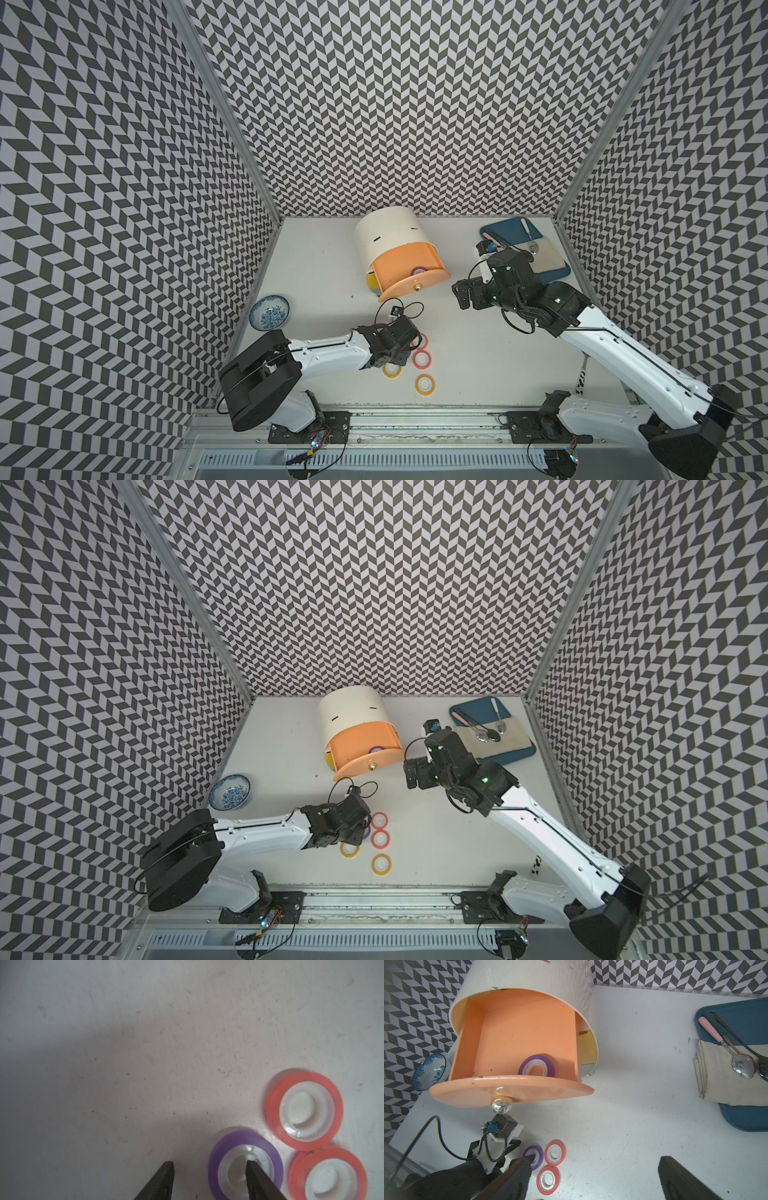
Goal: Place the transparent tape into the drawer according to color
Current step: Pick up the tape at the center of the board.
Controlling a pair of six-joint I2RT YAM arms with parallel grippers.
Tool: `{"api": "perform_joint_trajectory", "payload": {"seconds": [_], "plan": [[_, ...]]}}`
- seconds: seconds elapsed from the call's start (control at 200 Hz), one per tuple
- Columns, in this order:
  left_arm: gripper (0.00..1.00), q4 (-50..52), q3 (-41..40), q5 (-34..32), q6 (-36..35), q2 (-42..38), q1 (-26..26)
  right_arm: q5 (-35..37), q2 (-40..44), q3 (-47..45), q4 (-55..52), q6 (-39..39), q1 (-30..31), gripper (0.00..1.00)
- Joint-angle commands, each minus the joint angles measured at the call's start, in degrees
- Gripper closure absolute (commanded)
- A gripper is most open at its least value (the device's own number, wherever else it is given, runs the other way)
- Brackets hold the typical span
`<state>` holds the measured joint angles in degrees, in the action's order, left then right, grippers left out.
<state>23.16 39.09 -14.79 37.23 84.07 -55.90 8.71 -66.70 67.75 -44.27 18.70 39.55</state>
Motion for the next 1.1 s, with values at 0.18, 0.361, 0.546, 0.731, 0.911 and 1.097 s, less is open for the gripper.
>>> {"api": "perform_joint_trajectory", "payload": {"seconds": [0.18,0.361,0.546,0.731,0.911,1.097], "plan": [[0.5,1.55,2.8,1.78,-1.88,2.19,-0.36,-0.59,1.15,-0.6,2.27,0.24,-0.61,0.0],[0.59,3.77,4.1,3.63,-3.16,3.02,-0.42,-0.81,0.81,-0.77,2.17,-0.07,-0.79,0.0],[0.67,5.39,4.25,5.34,-4.51,3.9,-0.38,-1.01,0.75,-0.95,2.17,-0.23,-1.05,0.0],[0.73,4.84,3.65,6.74,-4.97,4.98,-0.35,-1.18,0.66,-1.11,2.25,-0.24,-1.19,0.0],[0.84,4.27,3.57,7.25,-5.32,6.5,-0.35,-1.48,0.49,-1.6,2.33,-0.33,-1.32,0.0],[0.98,4.07,3.44,7.05,-5.5,6.96,-0.38,-1.97,0.89,-3.19,3.09,0.07,-1.41,0.0]]}}
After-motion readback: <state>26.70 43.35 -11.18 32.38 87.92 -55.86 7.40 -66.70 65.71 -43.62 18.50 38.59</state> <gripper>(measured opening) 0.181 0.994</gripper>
